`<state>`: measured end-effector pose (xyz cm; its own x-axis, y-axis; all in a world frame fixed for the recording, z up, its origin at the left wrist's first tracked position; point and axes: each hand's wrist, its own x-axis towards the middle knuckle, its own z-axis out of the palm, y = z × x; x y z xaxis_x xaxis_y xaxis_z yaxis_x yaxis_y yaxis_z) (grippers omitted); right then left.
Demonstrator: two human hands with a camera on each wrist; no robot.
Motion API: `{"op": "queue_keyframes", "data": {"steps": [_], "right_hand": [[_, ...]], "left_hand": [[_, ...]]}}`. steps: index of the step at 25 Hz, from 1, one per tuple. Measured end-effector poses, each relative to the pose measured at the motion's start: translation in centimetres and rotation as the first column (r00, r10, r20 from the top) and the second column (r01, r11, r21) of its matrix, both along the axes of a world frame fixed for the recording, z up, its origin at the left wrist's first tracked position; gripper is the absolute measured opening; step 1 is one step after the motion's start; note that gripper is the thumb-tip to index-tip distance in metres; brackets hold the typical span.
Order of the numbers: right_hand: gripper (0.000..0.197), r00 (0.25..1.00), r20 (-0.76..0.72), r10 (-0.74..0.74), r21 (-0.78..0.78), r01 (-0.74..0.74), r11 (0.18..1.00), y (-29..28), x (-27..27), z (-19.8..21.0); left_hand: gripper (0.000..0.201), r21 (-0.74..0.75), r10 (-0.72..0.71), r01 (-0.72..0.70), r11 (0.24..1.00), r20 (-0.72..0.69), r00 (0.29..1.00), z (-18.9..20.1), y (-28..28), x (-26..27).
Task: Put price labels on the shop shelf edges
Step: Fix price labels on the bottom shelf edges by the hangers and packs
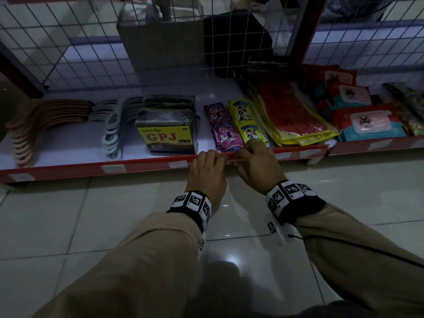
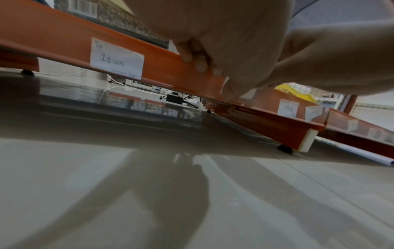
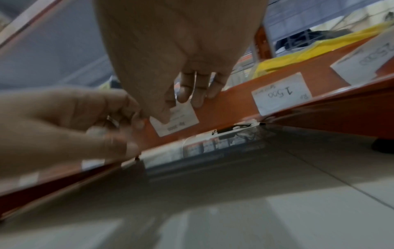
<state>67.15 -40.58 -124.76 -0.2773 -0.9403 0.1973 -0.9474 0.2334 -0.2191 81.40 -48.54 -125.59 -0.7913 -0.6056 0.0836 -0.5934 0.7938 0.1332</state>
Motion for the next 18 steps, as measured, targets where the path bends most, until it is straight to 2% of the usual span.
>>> {"op": "queue_keyframes", "data": {"steps": [4,7,10,12,15,17,18], "right_hand": [[0.013,0.953,0.302,0.008,-0.188,0.052,0.981,-0.4,-1.2,0.7],[0.013,0.815,0.578,-0.043,-0.242,0.221,0.945,-0.3,-1.0,1.0],[0.021,0.66,0.75,-0.046,-0.202,0.294,0.934,-0.4,-0.7,1.1],[0.021,0.566,0.824,-0.018,-0.191,0.308,0.932,-0.7,-0.4,1.0],[0.027,0.475,0.88,0.008,-0.168,0.295,0.94,-1.1,0.6,0.6],[0.024,0.489,0.872,0.023,-0.18,0.276,0.944,-1.2,1.1,0.6],[0.02,0.539,0.842,0.032,-0.199,0.254,0.947,-1.1,1.1,0.7]], "left_hand": [[0.037,0.071,0.046,-0.04,0.997,-0.088,0.995,0.1,-0.5,-0.3],[0.035,0.131,0.075,-0.056,0.99,-0.146,0.986,0.1,-0.7,-0.4],[0.038,0.184,0.097,-0.057,0.981,-0.214,0.972,0.4,-0.8,-0.5],[0.04,0.235,0.116,-0.052,0.971,-0.268,0.957,0.6,-0.8,-0.6],[0.034,0.256,0.128,-0.051,0.965,-0.296,0.947,0.8,-0.9,-0.7],[0.025,0.236,0.125,-0.056,0.97,-0.285,0.95,0.7,-0.9,-0.7],[0.021,0.228,0.122,-0.058,0.972,-0.28,0.952,0.7,-1.0,-0.7]]}}
